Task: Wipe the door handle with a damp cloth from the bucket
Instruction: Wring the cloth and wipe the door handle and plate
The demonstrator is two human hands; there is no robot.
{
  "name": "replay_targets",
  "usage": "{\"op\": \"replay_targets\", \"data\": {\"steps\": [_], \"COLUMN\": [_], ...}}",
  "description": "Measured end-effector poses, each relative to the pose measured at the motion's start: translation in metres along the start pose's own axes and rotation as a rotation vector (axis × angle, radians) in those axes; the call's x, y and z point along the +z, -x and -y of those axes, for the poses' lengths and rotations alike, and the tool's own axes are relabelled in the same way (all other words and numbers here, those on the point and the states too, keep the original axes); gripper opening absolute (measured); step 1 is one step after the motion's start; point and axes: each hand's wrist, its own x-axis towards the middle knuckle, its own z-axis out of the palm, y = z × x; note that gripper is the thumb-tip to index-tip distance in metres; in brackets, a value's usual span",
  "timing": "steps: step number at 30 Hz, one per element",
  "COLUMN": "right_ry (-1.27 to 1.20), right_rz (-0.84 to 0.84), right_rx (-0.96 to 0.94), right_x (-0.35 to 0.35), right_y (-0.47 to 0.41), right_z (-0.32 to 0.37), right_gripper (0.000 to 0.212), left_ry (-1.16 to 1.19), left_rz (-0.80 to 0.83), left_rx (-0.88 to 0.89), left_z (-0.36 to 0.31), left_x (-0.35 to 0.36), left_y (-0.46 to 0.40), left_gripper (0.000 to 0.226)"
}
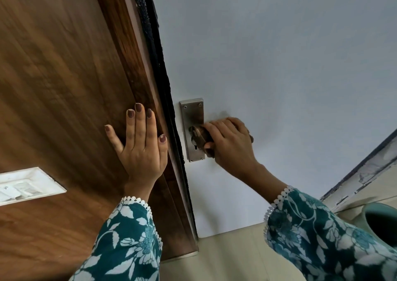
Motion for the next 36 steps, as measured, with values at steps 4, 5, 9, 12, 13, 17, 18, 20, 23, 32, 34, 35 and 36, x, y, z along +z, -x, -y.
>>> {"op": "replay_targets", "data": {"steps": [4,5,9,12,13,17,18,20,23,32,34,35,36], "right_ry": [0.020,0.025,0.030,-0.038,-0.075,-0.313,-0.379,-0.477,-0.565,-1.630,-1.936,-2.043,-2.132], "right_rz": [0.128,0.157,0.175,0.148,0.144,0.164,0.151,0.131,0.101,-0.045,-0.060,-0.075,-0.066], "right_rx": [-0.003,-0.005,0.001,0.022,0.039,0.152,0.197,0.303,0.483,1.101,1.140,1.180,1.242], "right_x": [-0.010,-0.013,-0.016,-0.014,-0.014,-0.018,-0.019,-0.020,-0.020,-0.029,-0.036,-0.039,-0.042], "right_y": [0.000,0.000,0.007,0.011,0.011,0.013,0.014,0.017,0.024,0.098,0.105,0.107,0.108], "right_z": [-0.025,-0.030,-0.049,-0.055,-0.055,-0.057,-0.057,-0.057,-0.058,-0.052,-0.038,-0.031,-0.024], "right_gripper": [0.033,0.034,0.034,0.035,0.034,0.037,0.036,0.032,0.035,0.031,0.041,0.046,0.047], "left_ry": [-0.004,-0.003,0.000,0.004,0.007,0.011,0.013,0.023,0.030,0.403,0.688,0.858,1.014], "left_rz": [0.000,0.000,-0.003,-0.004,-0.002,0.010,0.014,0.019,0.052,0.239,0.378,0.492,0.628], "left_rx": [-0.003,-0.004,-0.001,-0.003,-0.003,-0.011,-0.012,-0.015,-0.020,-0.219,-0.179,-0.235,-0.362], "left_z": [0.000,0.000,0.000,0.000,0.000,0.000,-0.001,0.000,-0.001,-0.058,-0.085,-0.097,-0.107], "left_x": [0.001,0.000,0.001,0.001,0.001,0.000,0.000,-0.001,-0.004,-0.034,-0.041,-0.044,-0.048], "left_y": [0.000,0.000,-0.001,-0.001,-0.001,-0.001,-0.001,-0.002,-0.004,-0.003,0.015,0.023,0.027], "left_gripper": [0.058,0.058,0.057,0.056,0.057,0.055,0.055,0.055,0.055,0.056,0.052,0.050,0.048]}}
